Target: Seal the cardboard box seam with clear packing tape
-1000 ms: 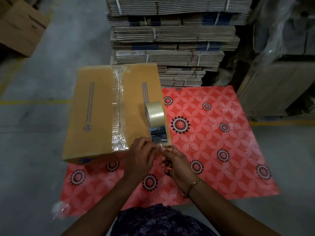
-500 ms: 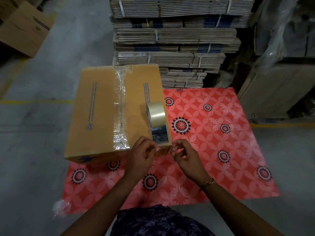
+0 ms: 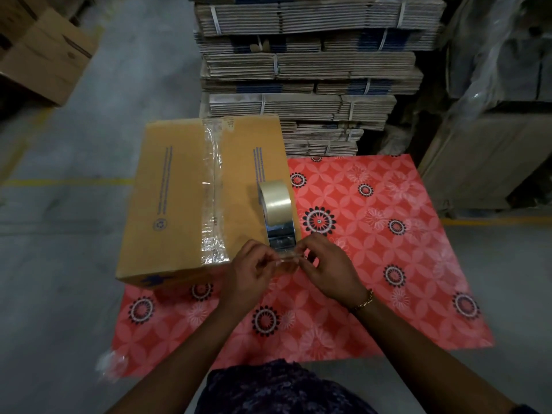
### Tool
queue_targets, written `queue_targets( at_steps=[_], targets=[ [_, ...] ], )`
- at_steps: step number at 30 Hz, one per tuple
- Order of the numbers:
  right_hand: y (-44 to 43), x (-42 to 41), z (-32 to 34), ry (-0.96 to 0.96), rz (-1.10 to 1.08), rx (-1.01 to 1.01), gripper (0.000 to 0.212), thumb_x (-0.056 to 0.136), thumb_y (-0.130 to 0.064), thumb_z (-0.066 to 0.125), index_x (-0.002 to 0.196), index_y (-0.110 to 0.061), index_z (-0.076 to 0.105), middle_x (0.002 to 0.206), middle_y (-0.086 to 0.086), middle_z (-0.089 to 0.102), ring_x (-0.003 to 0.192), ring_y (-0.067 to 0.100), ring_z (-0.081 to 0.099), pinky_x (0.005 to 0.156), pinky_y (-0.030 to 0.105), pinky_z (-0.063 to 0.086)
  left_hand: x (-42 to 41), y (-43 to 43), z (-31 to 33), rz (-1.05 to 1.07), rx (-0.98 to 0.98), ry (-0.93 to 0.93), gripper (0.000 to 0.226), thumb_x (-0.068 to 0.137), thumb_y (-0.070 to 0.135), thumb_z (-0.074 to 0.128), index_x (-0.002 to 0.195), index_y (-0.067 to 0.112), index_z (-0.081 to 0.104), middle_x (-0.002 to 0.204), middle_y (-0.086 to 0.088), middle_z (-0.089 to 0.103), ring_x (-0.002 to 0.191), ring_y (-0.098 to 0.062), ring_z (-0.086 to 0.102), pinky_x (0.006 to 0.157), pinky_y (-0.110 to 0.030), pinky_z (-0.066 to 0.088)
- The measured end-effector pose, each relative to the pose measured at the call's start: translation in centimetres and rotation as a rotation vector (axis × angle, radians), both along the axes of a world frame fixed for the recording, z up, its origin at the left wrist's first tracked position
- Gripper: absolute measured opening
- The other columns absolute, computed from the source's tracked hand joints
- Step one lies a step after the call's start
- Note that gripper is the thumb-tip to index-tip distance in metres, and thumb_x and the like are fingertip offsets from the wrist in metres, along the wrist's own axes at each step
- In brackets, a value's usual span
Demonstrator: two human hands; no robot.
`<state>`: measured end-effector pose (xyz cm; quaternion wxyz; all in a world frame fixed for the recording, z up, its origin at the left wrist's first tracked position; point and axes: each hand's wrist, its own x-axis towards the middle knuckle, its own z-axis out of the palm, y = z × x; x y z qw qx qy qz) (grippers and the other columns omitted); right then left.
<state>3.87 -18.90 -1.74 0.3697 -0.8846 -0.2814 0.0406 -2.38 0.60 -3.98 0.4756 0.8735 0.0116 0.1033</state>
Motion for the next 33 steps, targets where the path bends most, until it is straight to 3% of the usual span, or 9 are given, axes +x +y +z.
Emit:
queue_targets(
  at_steps=[8, 13, 17, 23, 25, 29, 33],
  targets=[
    [-0.5, 1.2, 0.3, 0.178, 0.021, 0.028, 0.005, 0.089, -0.016, 0.072, 0.094, -0.013, 0.071, 0.095, 0.001, 0.069, 0.084, 0.019, 0.066, 0.075, 0.044, 0.055, 0.3, 0.3, -0.5, 0.007, -0.092, 0.061, 0.007, 0.085, 0.017, 0.076, 0.086, 0.020, 0.069, 0.092, 0.008, 0.062, 0.086, -0.009, 0.063, 0.073, -0.019, 0.047],
    [-0.5, 2.3, 0.9, 0.361, 0.070, 0.055, 0.003, 0.091, -0.014, 0.072, 0.091, -0.011, 0.071, 0.091, 0.004, 0.074, 0.078, 0.013, 0.068, 0.074, 0.034, 0.055, 0.3, 0.0, -0.3, 0.062, -0.208, 0.109, 0.008, 0.082, 0.011, 0.079, 0.084, 0.018, 0.074, 0.088, 0.004, 0.067, 0.085, -0.010, 0.065, 0.073, -0.013, 0.047],
    [-0.6, 3.1, 1.7, 0.461, 0.107, 0.057, 0.007, 0.092, -0.012, 0.071, 0.093, -0.005, 0.069, 0.090, 0.012, 0.073, 0.081, 0.026, 0.069, 0.076, 0.039, 0.055, 0.3, -0.3, -0.2, 0.117, -0.342, 0.223, 0.011, 0.082, 0.011, 0.079, 0.083, 0.021, 0.076, 0.081, 0.008, 0.073, 0.076, -0.001, 0.067, 0.067, -0.012, 0.049],
    [-0.4, 3.4, 2.0, 0.619, 0.067, 0.068, 0.007, 0.092, -0.003, 0.067, 0.094, 0.004, 0.068, 0.075, 0.000, 0.067, 0.061, 0.001, 0.060, 0.054, 0.010, 0.044, 0.1, -0.9, 0.4, 0.209, -0.661, 0.443, 0.009, 0.086, 0.015, 0.077, 0.081, 0.022, 0.077, 0.072, 0.001, 0.076, 0.062, -0.009, 0.069, 0.046, -0.024, 0.051],
    [-0.3, 3.5, 1.9, 0.678, 0.032, 0.076, 0.008, 0.091, 0.003, 0.064, 0.095, 0.007, 0.068, 0.072, 0.001, 0.065, 0.056, -0.002, 0.058, 0.051, 0.010, 0.043, 0.2, -1.0, 0.6, 0.248, -0.726, 0.481, 0.002, 0.085, 0.018, 0.078, 0.083, 0.018, 0.077, 0.072, -0.004, 0.076, 0.063, -0.014, 0.070, 0.047, -0.027, 0.052],
    [0.1, 3.6, 2.0, 0.764, -0.025, 0.108, 0.012, 0.089, 0.008, 0.059, 0.096, 0.013, 0.067, 0.069, 0.008, 0.064, 0.054, 0.006, 0.058, 0.046, 0.013, 0.042, 0.5, -1.6, 0.9, 0.297, -0.791, 0.518, 0.013, 0.082, 0.022, 0.081, 0.082, 0.012, 0.072, 0.071, -0.010, 0.076, 0.060, -0.017, 0.070, 0.049, -0.027, 0.053],
    [0.3, 3.5, 1.9, 0.806, -0.092, 0.105, 0.011, 0.087, 0.002, 0.060, 0.091, 0.001, 0.070, 0.075, 0.016, 0.065, 0.066, 0.022, 0.057, 0.047, 0.021, 0.042, 1.0, -2.4, 1.0, 0.376, -0.798, 0.505, 0.014, 0.085, 0.013, 0.078, 0.076, 0.011, 0.068, 0.064, -0.007, 0.072, 0.054, -0.018, 0.066, 0.052, -0.031, 0.053]
  ],
)
